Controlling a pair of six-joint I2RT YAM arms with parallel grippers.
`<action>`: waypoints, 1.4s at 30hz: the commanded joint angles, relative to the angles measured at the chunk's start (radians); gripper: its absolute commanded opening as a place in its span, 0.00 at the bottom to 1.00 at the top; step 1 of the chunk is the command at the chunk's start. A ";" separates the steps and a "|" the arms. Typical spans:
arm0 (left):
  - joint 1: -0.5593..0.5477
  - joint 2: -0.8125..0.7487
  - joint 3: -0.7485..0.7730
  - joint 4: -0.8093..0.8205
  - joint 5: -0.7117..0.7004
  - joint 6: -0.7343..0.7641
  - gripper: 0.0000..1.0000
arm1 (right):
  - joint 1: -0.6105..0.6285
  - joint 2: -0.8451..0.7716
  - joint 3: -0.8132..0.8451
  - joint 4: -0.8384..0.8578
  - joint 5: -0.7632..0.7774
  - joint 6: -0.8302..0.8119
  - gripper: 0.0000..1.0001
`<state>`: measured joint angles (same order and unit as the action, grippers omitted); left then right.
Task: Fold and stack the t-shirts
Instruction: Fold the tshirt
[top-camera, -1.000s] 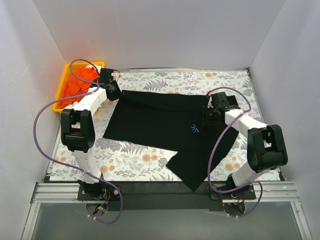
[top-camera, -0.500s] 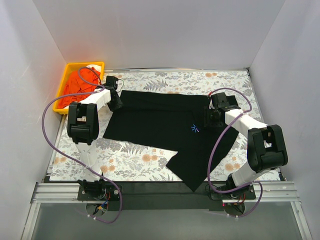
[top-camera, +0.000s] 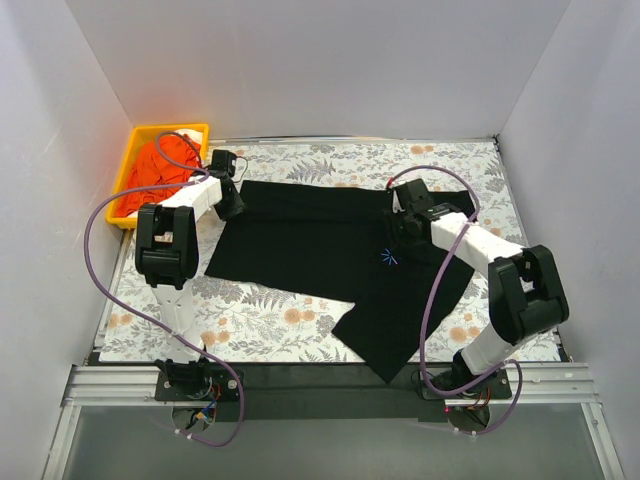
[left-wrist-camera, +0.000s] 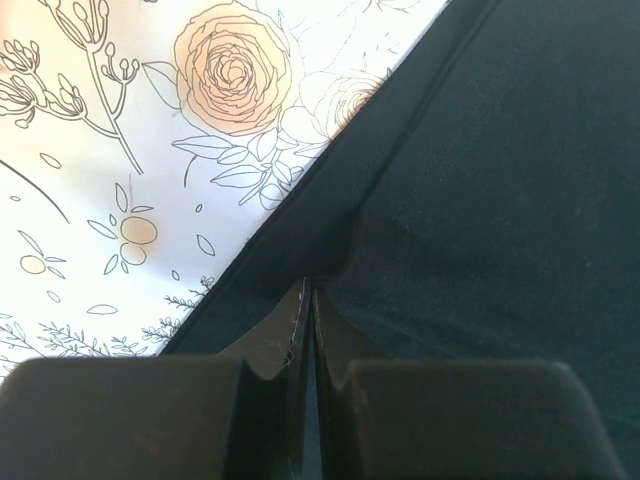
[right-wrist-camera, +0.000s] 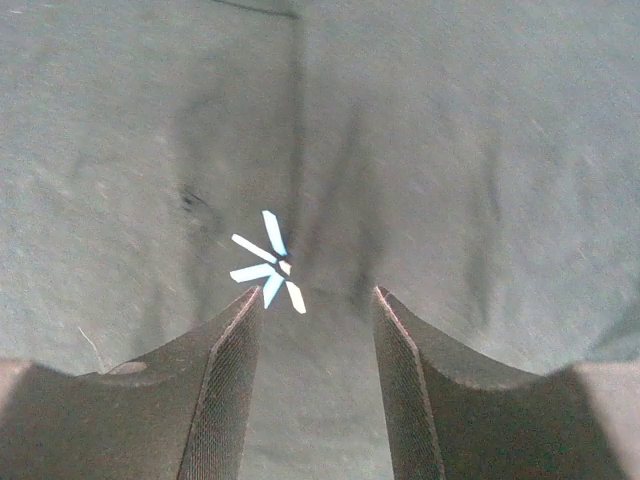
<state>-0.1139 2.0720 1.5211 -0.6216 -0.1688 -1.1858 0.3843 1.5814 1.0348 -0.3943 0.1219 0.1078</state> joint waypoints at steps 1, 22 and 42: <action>0.002 -0.024 0.030 0.000 -0.020 0.009 0.04 | 0.044 0.064 0.064 0.006 0.074 -0.023 0.47; 0.003 -0.029 0.062 -0.015 -0.005 0.009 0.00 | 0.071 0.154 0.111 -0.027 0.134 -0.051 0.01; 0.017 0.028 0.153 -0.158 0.032 0.025 0.00 | 0.071 0.094 0.116 -0.176 0.071 -0.105 0.01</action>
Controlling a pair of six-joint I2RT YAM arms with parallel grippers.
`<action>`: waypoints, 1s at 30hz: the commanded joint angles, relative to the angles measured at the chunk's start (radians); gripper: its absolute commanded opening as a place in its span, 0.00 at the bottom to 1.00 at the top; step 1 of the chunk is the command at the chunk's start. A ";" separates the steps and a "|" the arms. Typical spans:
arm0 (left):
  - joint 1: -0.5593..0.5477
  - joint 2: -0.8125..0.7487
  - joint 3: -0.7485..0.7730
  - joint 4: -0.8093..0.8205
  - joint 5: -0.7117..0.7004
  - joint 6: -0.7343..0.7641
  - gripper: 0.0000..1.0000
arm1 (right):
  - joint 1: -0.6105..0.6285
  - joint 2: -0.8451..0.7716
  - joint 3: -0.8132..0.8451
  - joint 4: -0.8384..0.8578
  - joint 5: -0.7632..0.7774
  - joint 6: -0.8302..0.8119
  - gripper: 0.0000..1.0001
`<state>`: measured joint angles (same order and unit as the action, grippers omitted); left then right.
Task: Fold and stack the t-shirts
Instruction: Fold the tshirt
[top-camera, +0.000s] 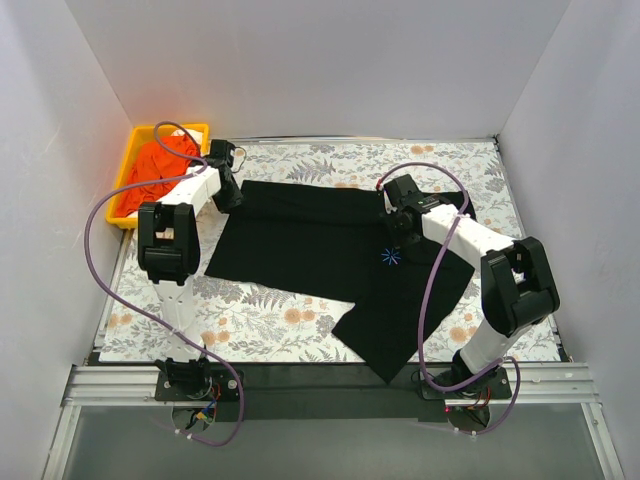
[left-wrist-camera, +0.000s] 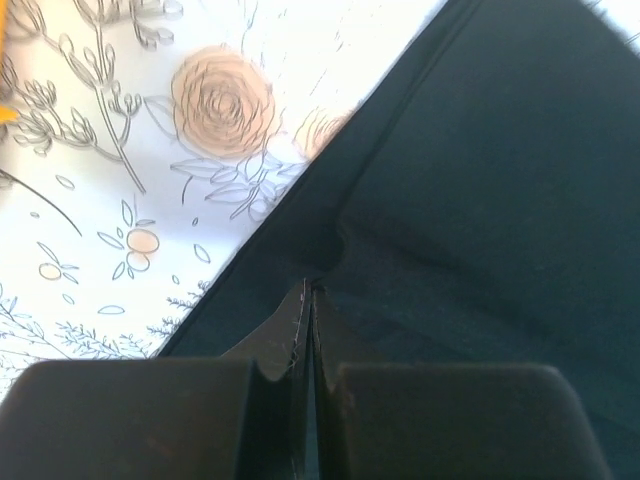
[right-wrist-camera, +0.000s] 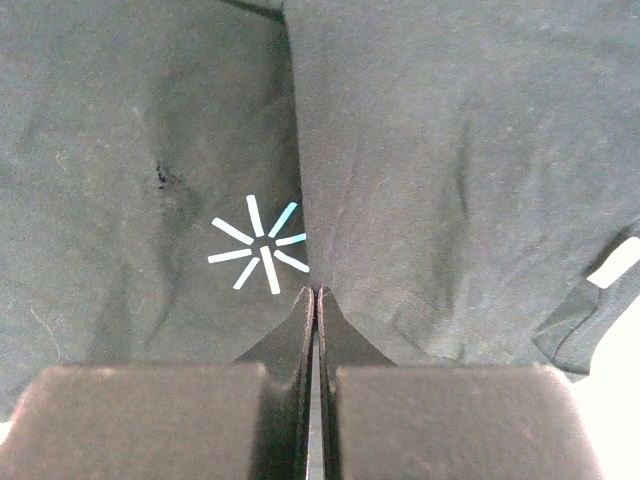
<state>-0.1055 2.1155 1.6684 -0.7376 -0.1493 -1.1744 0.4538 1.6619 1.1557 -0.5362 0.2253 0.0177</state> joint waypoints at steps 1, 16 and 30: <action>0.010 -0.014 -0.004 -0.040 0.008 0.013 0.00 | 0.002 0.019 -0.007 -0.038 -0.038 -0.013 0.02; 0.023 -0.133 -0.012 0.041 -0.049 -0.014 0.43 | -0.147 -0.031 0.062 -0.005 -0.185 0.091 0.43; -0.030 -0.082 -0.036 0.311 0.148 0.004 0.41 | -0.558 -0.018 -0.068 0.338 -0.437 0.356 0.41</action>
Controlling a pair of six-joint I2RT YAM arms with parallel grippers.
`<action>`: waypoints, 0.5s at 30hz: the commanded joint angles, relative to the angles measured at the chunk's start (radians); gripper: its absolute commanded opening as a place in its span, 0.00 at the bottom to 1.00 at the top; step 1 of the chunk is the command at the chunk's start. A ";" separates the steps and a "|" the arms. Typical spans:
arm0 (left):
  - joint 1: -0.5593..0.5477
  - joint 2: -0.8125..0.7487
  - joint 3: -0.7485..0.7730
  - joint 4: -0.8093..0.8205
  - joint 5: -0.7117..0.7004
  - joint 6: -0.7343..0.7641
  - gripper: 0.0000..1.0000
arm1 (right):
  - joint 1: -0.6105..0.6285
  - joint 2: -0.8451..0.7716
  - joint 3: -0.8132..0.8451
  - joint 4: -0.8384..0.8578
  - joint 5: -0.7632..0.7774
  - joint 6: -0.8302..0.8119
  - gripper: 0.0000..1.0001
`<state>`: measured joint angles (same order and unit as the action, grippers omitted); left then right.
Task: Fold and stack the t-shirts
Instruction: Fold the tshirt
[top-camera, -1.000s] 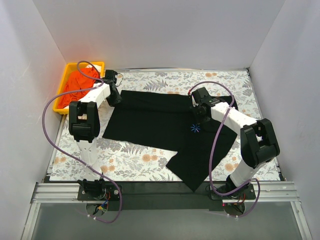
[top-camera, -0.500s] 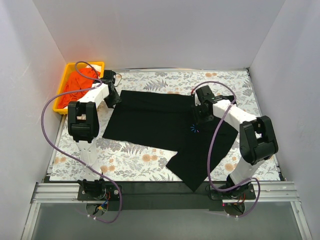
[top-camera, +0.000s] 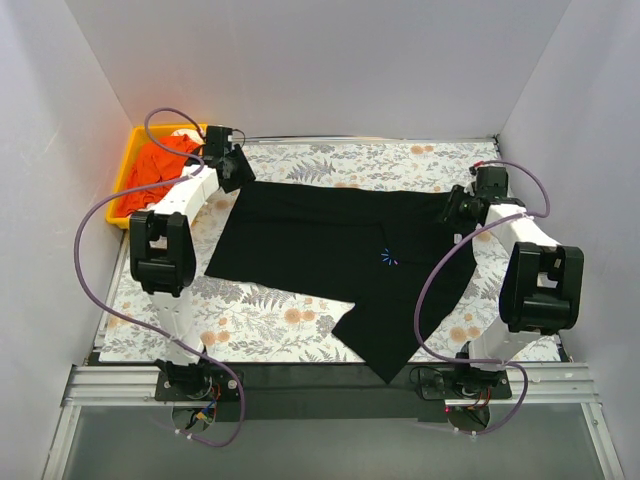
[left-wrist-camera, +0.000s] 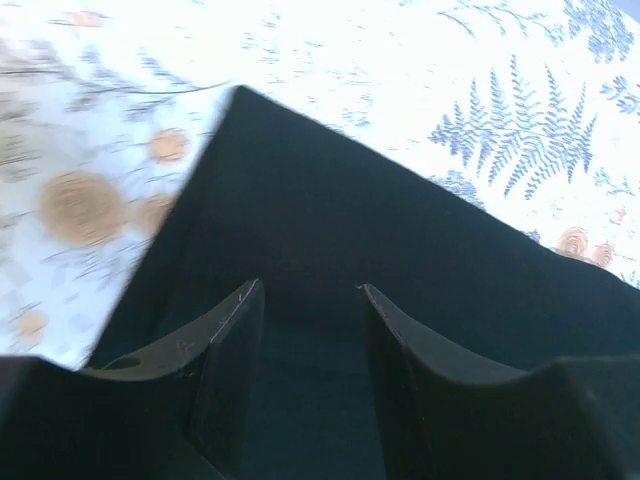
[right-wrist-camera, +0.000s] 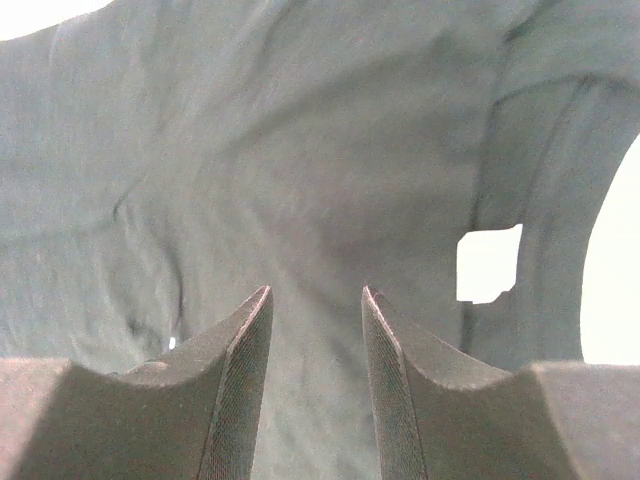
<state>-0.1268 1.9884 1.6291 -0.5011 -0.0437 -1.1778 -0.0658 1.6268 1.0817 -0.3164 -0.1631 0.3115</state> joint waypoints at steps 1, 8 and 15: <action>-0.008 0.059 0.000 0.093 0.066 0.007 0.41 | -0.054 0.031 0.010 0.147 -0.047 0.069 0.41; -0.008 0.161 0.020 0.188 0.084 0.010 0.44 | -0.190 0.113 0.053 0.283 -0.093 0.155 0.46; -0.008 0.219 0.021 0.225 0.073 0.018 0.46 | -0.243 0.218 0.113 0.375 -0.138 0.195 0.47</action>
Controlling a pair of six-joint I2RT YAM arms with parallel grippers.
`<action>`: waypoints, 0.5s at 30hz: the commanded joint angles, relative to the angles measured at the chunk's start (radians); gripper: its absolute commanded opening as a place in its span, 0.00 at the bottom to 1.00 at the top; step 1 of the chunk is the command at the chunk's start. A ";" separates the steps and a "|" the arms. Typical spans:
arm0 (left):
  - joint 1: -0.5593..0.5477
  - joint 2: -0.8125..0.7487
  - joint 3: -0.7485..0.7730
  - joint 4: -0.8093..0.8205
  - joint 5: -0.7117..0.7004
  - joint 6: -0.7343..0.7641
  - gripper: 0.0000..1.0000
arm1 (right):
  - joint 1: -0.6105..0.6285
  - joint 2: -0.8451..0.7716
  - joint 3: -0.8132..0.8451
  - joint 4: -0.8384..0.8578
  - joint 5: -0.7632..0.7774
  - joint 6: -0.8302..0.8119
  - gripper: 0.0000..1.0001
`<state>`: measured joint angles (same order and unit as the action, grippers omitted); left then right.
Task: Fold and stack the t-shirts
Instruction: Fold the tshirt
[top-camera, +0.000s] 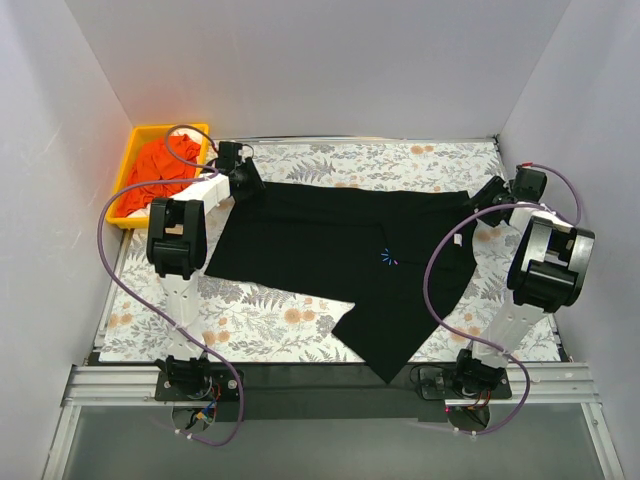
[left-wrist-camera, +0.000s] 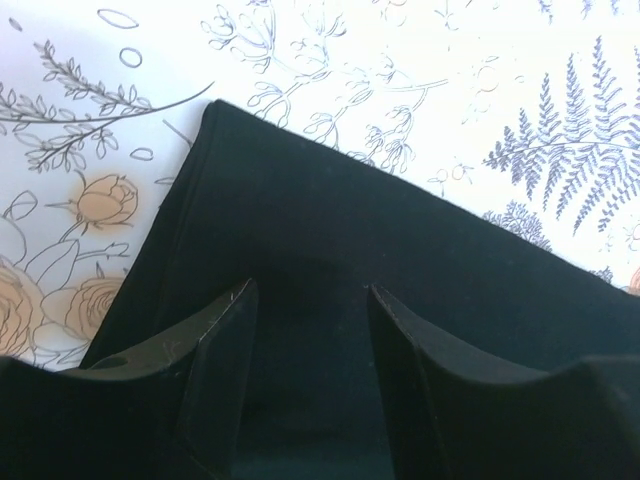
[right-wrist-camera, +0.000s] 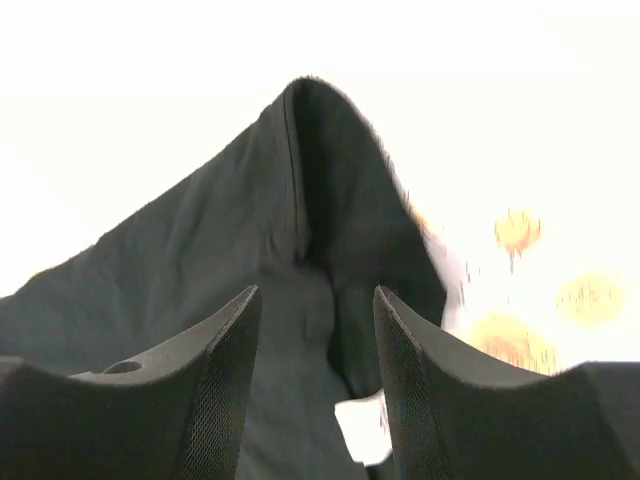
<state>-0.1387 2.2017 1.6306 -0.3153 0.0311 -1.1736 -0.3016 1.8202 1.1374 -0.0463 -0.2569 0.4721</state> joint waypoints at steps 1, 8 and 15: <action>0.004 0.010 0.018 0.039 0.000 0.012 0.46 | -0.007 0.045 0.065 0.114 -0.048 0.034 0.47; 0.004 0.035 -0.012 0.042 -0.010 0.006 0.46 | -0.010 0.152 0.130 0.174 -0.113 0.074 0.45; 0.020 0.055 -0.043 0.033 -0.019 -0.044 0.45 | -0.010 0.229 0.160 0.177 -0.130 0.095 0.24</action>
<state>-0.1349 2.2204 1.6203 -0.2535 0.0322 -1.1870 -0.3092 2.0274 1.2572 0.0875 -0.3584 0.5491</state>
